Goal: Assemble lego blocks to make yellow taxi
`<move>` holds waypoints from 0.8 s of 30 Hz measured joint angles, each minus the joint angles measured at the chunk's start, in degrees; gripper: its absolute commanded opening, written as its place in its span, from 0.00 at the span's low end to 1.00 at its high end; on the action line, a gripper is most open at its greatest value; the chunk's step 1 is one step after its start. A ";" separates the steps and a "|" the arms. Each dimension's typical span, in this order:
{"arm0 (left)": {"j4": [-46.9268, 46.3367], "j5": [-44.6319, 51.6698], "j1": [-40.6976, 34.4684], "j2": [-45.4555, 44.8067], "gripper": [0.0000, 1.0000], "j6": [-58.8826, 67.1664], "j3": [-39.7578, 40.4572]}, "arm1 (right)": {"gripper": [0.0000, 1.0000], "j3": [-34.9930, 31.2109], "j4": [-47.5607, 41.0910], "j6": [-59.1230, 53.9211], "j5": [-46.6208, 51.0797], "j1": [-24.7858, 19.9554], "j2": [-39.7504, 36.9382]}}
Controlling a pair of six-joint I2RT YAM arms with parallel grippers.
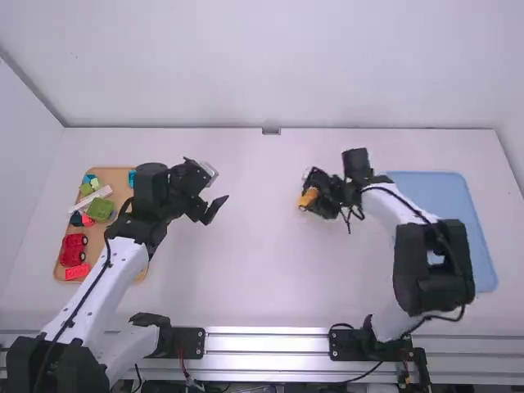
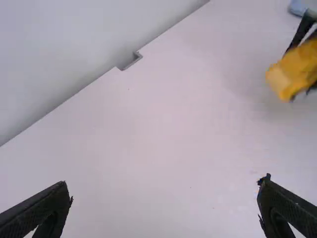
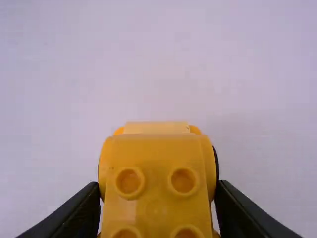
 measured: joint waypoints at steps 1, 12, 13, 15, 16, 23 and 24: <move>0.50 -0.31 0.00 0.00 0.99 -0.02 0.00 | 0.35 0.07 -0.31 0.98 2.21 -2.19 -1.79; 5.20 -1.68 -0.02 0.00 0.99 0.00 -1.44 | 0.36 -2.58 9.42 14.97 11.67 -31.45 -8.11; 5.55 -1.75 0.00 0.00 0.99 -0.02 -1.64 | 0.38 -3.74 12.15 16.59 11.93 -34.10 -7.74; 6.56 -1.77 0.00 0.00 0.99 0.00 -1.95 | 0.38 -5.44 16.20 19.23 12.28 -37.33 -6.43; 7.15 -1.77 -0.02 0.00 0.99 -0.02 -2.10 | 0.38 -6.27 18.12 20.50 12.44 -38.66 -5.29; 11.50 -1.75 0.00 0.00 0.99 -0.02 -3.91 | 0.41 -8.61 21.62 26.77 12.52 -43.58 4.24; 12.46 -1.77 0.00 0.00 0.99 -0.02 -4.44 | 0.43 -8.66 21.53 27.26 12.61 -44.02 5.01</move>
